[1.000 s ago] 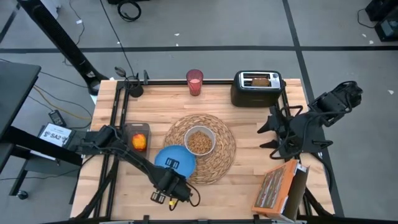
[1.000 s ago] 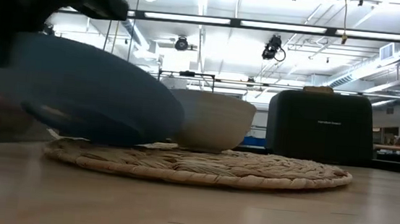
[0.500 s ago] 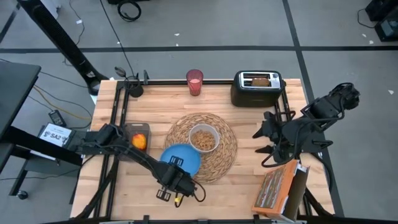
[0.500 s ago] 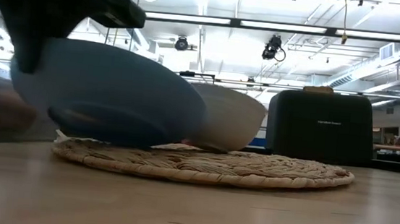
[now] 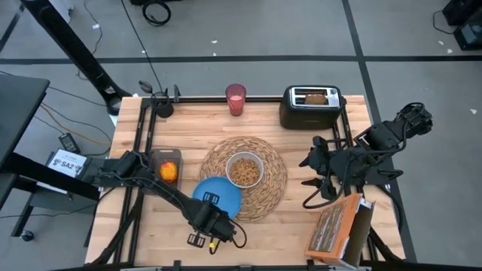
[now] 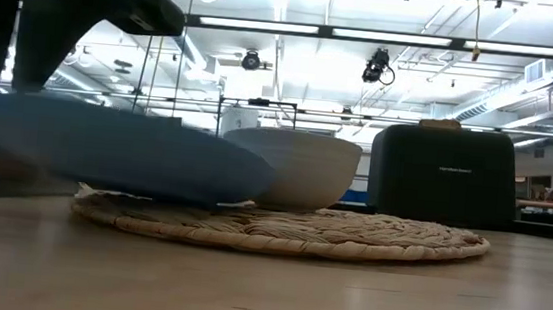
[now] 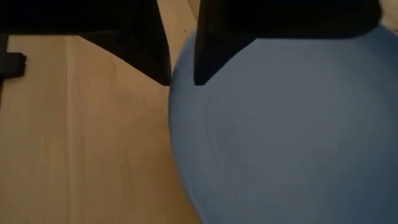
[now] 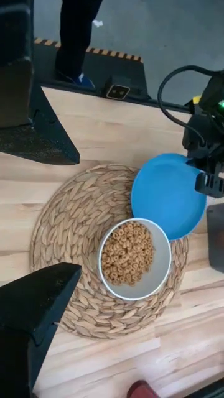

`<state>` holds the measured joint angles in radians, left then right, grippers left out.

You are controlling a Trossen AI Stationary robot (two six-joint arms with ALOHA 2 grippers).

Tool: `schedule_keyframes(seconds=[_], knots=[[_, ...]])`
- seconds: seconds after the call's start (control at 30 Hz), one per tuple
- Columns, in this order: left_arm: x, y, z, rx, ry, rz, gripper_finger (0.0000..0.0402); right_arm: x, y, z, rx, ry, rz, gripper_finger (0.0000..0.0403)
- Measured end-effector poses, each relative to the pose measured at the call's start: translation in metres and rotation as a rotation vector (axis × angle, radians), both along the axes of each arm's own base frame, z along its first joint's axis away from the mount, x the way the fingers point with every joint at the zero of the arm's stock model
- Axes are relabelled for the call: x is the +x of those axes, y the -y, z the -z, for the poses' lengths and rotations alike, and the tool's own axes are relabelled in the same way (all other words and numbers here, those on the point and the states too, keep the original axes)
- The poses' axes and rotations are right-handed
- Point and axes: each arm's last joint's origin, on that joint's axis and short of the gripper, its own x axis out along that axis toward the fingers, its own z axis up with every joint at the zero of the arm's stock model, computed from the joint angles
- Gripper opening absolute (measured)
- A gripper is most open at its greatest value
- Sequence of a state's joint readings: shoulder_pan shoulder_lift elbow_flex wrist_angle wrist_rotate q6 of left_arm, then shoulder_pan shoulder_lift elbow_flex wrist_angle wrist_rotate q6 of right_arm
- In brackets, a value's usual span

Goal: Arrange a breakfast setting
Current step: Put the blue plate on the brown table mat, then adjust the white bowl

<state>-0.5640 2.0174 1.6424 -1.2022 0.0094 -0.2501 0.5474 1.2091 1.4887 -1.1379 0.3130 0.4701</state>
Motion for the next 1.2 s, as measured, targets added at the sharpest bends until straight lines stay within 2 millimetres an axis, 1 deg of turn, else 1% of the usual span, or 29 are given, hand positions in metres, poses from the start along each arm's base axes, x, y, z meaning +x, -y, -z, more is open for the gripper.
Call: schedule_keyframes(seconds=[0.2,0.3,0.37,0.43,0.53,0.6,0.67,0.73,0.83,0.93,1.03,1.07,1.2], knots=[[-0.003,-0.001,0.000,0.010,-0.030,-0.036,0.0121,0.000,0.007,-0.002,0.011,0.008,0.033,0.0280],[-0.006,-0.002,-0.005,-0.013,-0.060,-0.089,0.0135,0.001,0.018,-0.002,0.036,-0.002,0.117,0.0280],[-0.009,-0.003,-0.012,-0.032,-0.049,-0.120,0.0140,0.004,0.027,-0.001,0.032,-0.019,0.164,0.0279],[-0.012,-0.002,-0.021,-0.031,-0.002,-0.168,0.0142,0.006,0.035,0.000,0.027,-0.036,0.187,0.0279],[-0.015,-0.003,-0.034,0.014,0.100,-0.258,0.0142,0.010,0.047,0.000,0.010,-0.034,0.224,0.0279],[-0.015,-0.003,-0.040,0.049,0.206,-0.334,0.0142,0.012,0.055,0.000,0.007,-0.033,0.261,0.0278],[-0.015,-0.005,-0.040,0.026,0.327,-0.419,0.0142,0.013,0.063,-0.001,0.008,-0.033,0.301,0.0278],[-0.015,-0.010,-0.029,-0.038,0.397,-0.514,0.0142,0.014,0.068,0.000,0.012,-0.038,0.325,0.0278],[-0.021,-0.021,0.000,-0.080,0.445,-0.635,0.0142,0.015,0.074,0.001,0.021,-0.053,0.351,0.0278],[-0.024,-0.029,0.020,-0.109,0.497,-0.697,0.0142,0.016,0.078,0.004,0.003,-0.075,0.343,0.0278],[-0.025,-0.035,0.034,-0.111,0.531,-0.719,0.0142,0.030,0.075,0.015,-0.029,-0.093,0.231,0.0278],[-0.025,-0.037,0.038,-0.114,0.533,-0.730,0.0142,0.038,0.073,0.021,-0.007,-0.097,0.232,0.0278],[-0.028,-0.043,0.046,-0.104,0.512,-0.738,0.0142,0.073,0.078,0.046,0.140,-0.128,0.453,0.0277]])
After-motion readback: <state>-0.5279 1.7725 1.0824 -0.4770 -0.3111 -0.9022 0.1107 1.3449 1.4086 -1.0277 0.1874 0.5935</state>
